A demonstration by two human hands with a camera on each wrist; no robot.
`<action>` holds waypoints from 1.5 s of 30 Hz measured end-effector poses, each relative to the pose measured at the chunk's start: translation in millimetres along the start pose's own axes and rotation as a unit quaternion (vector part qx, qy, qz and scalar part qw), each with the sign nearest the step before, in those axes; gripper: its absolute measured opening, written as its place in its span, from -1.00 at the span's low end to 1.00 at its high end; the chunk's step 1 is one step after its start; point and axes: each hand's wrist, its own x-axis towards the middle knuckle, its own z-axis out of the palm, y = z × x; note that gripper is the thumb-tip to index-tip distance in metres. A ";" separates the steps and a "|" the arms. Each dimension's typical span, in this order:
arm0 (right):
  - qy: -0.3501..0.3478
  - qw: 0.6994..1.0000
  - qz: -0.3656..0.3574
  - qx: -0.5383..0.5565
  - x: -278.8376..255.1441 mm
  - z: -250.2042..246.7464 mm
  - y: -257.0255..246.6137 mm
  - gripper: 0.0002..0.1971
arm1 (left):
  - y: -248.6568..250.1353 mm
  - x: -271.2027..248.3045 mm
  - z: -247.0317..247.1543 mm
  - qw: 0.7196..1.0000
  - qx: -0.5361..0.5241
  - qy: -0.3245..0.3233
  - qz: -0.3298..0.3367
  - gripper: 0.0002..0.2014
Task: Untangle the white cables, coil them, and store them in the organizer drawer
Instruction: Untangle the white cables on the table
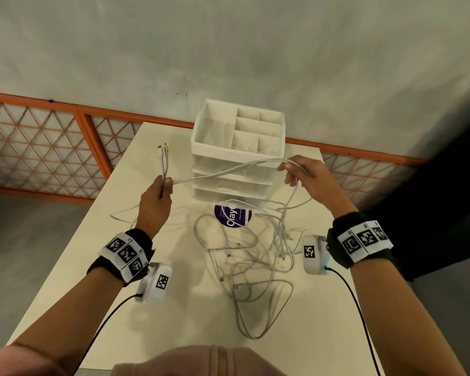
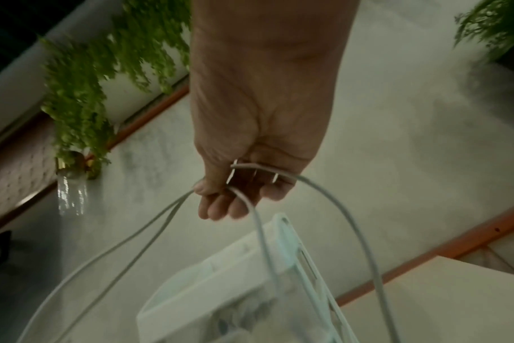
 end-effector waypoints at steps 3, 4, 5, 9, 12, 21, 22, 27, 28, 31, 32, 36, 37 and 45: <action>0.036 0.999 -0.019 -0.018 6.6 -4.5 -9.5 -0.83 | -8.3 -1.4 0.7 1.000 0.010 0.004 -0.013 -0.65; 0.048 0.998 -0.019 -0.020 7.3 -5.3 -13.4 -0.83 | -10.4 -2.2 0.7 1.000 0.010 0.008 -0.014 -0.66; 0.060 0.998 -0.021 -0.015 8.0 -5.2 -16.9 -0.83 | -11.0 -3.1 0.2 1.000 0.011 0.013 -0.012 -0.67; 0.055 0.998 -0.001 0.028 3.5 -0.9 -12.0 -0.80 | -6.9 -0.4 -9.9 0.996 -0.012 0.089 -0.011 -0.72; -0.007 0.998 0.054 -0.021 -10.2 4.8 7.2 -0.64 | -5.7 10.8 -22.5 0.986 -0.022 0.161 -0.039 -0.73; -0.029 0.978 0.115 -0.171 -39.1 27.3 30.5 -0.63 | -27.6 1.2 -18.0 0.990 0.034 0.132 -0.039 -0.72; -0.006 0.983 0.097 -0.155 -36.5 25.7 25.3 -0.67 | -31.1 -1.3 -16.6 0.990 0.041 0.126 -0.040 -0.72; 0.075 0.993 -0.009 -0.087 -17.6 5.2 -7.9 -0.72 | -47.7 -10.8 -13.0 0.991 0.057 0.097 -0.074 -0.74; 0.084 0.992 -0.027 -0.089 -14.8 2.9 -14.7 -0.71 | -49.0 -11.9 -13.2 0.991 0.050 0.095 -0.084 -0.74; 0.121 0.986 -0.058 -0.099 -14.3 -0.1 -28.0 -0.75 | -50.0 -14.5 -17.0 0.992 0.040 0.096 -0.076 -0.74; 0.122 0.984 -0.062 -0.113 -16.2 -0.8 -29.3 -0.76 | -49.9 -14.3 -19.4 0.992 0.040 0.096 -0.070 -0.74; 0.054 0.987 0.019 -0.148 -31.2 -1.0 -19.5 -0.67 | -43.6 -12.4 -27.9 0.989 0.011 0.116 -0.089 -0.72; 0.029 0.985 0.056 -0.158 -34.8 0.8 -14.7 -0.62 | -40.0 -11.7 -29.3 0.987 0.002 0.126 -0.098 -0.72; -0.051 0.934 0.204 -0.289 -74.8 30.2 53.7 -0.69 | -35.1 -20.4 -31.9 0.987 0.011 0.130 -0.097 -0.76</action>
